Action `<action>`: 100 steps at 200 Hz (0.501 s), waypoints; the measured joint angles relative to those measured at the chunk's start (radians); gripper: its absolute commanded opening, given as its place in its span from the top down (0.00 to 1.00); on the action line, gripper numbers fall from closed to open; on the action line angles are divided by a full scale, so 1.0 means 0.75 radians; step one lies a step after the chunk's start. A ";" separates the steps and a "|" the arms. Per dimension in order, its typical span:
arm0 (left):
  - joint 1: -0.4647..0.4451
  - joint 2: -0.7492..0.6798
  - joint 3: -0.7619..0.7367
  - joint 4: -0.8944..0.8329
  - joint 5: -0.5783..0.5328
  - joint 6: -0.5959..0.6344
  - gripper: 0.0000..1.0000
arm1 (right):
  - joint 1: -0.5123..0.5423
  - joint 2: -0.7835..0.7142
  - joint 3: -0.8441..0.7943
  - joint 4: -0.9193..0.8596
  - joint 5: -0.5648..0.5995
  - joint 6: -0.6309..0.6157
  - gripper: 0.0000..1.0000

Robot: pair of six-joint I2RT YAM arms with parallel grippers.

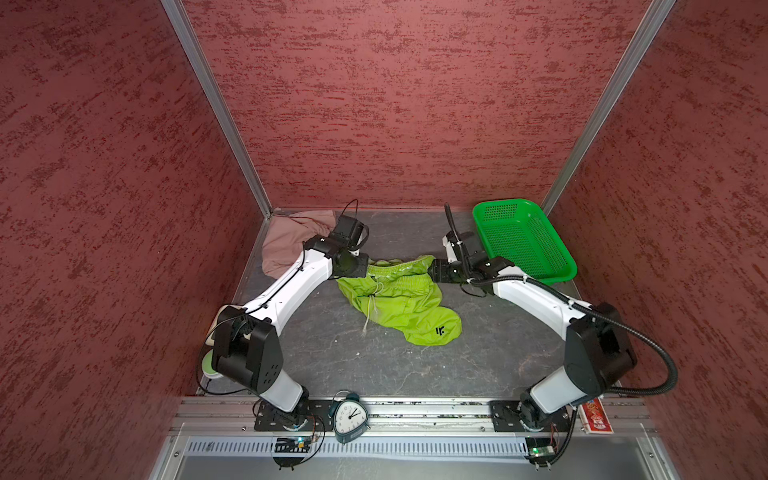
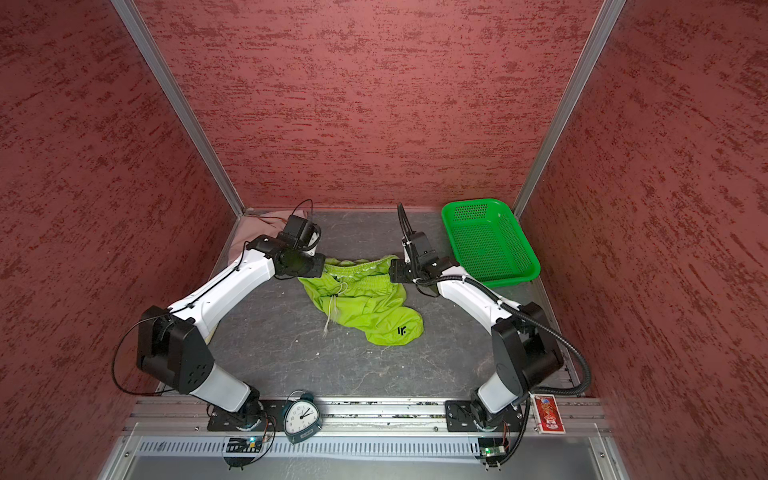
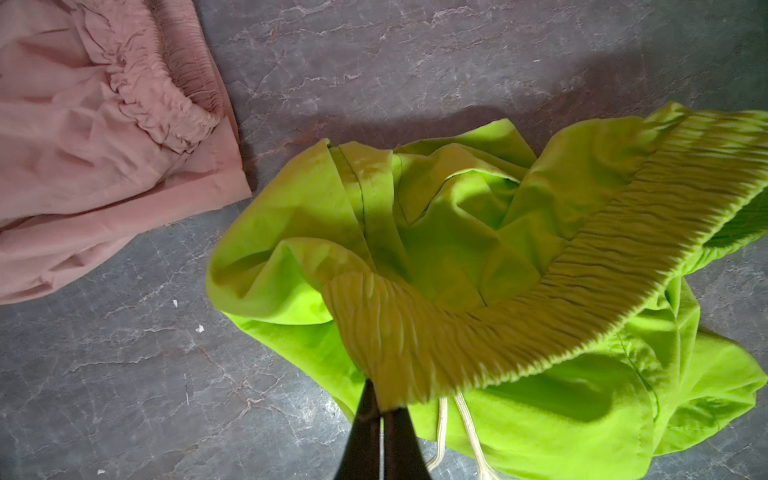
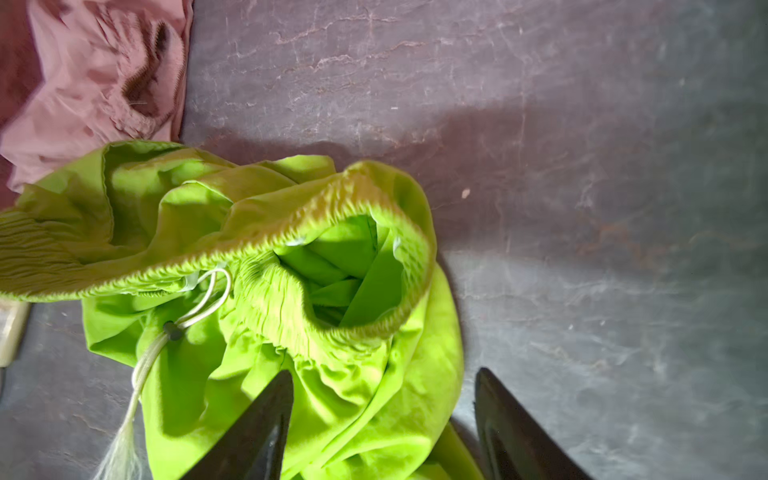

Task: Fold and stack the shorts

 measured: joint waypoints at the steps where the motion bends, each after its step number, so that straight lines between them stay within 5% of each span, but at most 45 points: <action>1: 0.000 -0.003 -0.002 0.001 0.000 -0.002 1.00 | 0.001 -0.005 -0.010 0.009 -0.001 0.007 0.30; 58: -0.015 -0.100 -0.096 0.040 -0.002 -0.064 1.00 | 0.012 0.048 -0.117 0.333 -0.006 0.223 0.26; 100: -0.052 -0.156 -0.117 0.044 -0.048 -0.074 1.00 | 0.048 0.198 -0.054 0.368 0.005 0.252 0.37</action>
